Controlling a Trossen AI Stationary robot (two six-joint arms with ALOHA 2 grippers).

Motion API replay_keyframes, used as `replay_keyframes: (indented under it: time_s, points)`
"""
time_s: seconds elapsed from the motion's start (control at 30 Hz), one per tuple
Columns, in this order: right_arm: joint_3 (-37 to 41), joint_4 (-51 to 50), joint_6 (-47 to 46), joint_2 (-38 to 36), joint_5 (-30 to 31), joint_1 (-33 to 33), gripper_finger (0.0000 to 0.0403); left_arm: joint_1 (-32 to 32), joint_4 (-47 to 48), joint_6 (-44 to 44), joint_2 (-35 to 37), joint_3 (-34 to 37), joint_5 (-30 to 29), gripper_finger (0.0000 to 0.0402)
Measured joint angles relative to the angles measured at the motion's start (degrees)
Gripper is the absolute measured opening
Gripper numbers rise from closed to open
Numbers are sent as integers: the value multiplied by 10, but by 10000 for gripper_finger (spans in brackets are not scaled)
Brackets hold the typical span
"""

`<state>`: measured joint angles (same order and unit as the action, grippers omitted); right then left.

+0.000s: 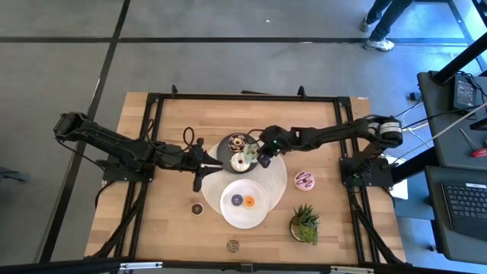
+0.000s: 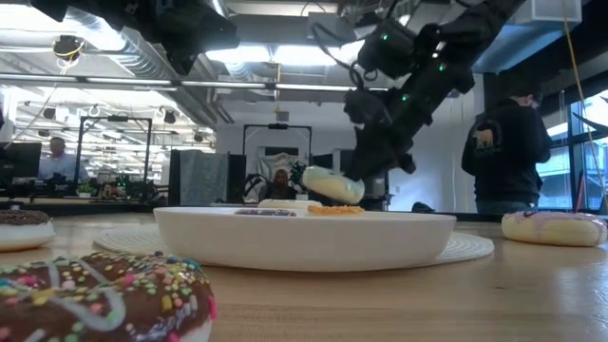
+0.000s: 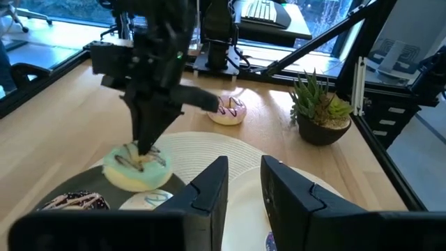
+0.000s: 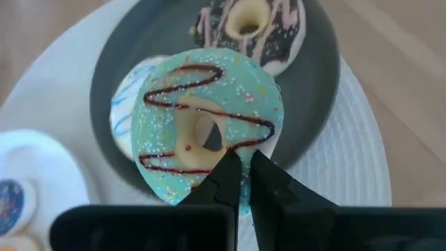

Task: Pick & Place donuts
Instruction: Put the big green donut on the gray plate

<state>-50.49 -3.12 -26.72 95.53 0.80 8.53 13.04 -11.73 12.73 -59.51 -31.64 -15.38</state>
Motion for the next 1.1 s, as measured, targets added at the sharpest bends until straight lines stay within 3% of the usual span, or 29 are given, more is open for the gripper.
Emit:
replay_keyframes:
  time_s: [0.63, 1.1]
  points:
    - [-1, 31, 32, 31, -5, 15, 28, 0, 0, 0, 0, 0, 0, 79]
    - [-1, 40, 45, 31, 20, 15, 148, 0, 0, 0, 0, 0, 0, 80]
